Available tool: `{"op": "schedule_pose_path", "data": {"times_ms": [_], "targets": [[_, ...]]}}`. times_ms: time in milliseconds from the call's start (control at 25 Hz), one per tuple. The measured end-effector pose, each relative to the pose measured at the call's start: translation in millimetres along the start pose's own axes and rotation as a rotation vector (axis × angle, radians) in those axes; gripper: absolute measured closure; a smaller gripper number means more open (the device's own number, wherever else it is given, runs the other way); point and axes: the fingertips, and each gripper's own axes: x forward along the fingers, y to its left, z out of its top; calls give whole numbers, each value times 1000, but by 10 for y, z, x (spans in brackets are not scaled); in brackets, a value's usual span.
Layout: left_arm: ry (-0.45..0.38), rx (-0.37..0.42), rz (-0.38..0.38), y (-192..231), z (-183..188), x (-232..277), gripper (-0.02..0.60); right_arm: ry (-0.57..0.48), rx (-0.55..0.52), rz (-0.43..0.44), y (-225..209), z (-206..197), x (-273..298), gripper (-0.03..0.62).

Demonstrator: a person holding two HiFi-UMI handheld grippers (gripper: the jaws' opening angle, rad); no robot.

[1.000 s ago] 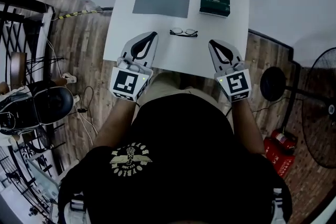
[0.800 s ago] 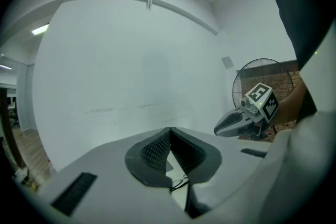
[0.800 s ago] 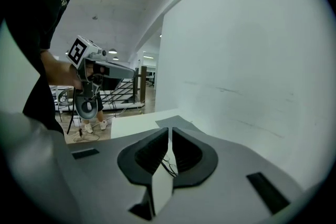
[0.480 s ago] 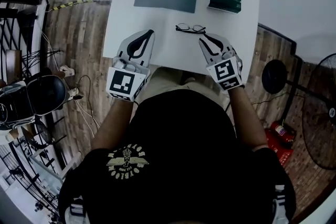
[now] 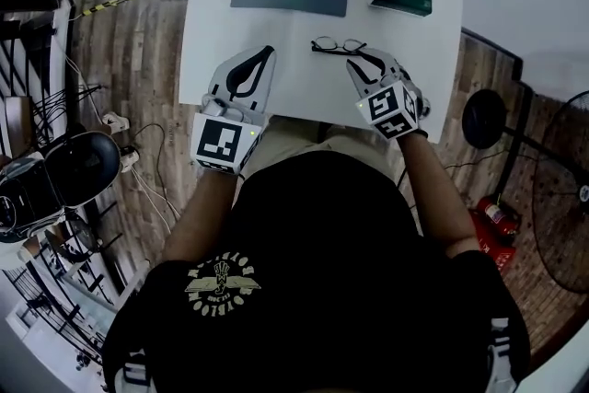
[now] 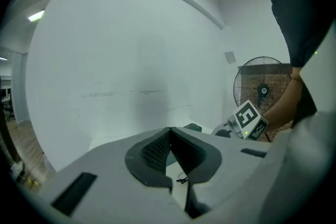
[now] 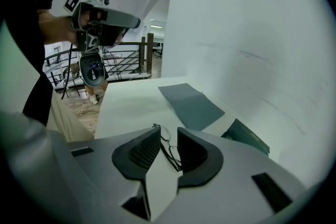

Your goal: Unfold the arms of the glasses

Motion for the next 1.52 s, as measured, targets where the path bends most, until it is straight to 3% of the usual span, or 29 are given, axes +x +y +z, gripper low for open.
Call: {"op": "schedule_pose_path", "data": {"times_ms": [640, 1080, 1160, 1320, 1520], "targets": [[63, -62, 20, 352, -296, 57, 574, 304, -286, 7, 1, -481, 917, 487], [63, -83, 38, 526, -376, 21, 574, 496, -402, 51, 94, -686, 1169, 494], [62, -82, 41, 527, -361, 5, 575, 509, -421, 26, 59, -695, 1191, 540], [59, -79, 51, 543, -324, -23, 574, 487, -415, -21, -48, -589, 1135, 572], [29, -64, 49, 528, -175, 18, 574, 415, -356, -73, -235, -509, 1011, 577]]}}
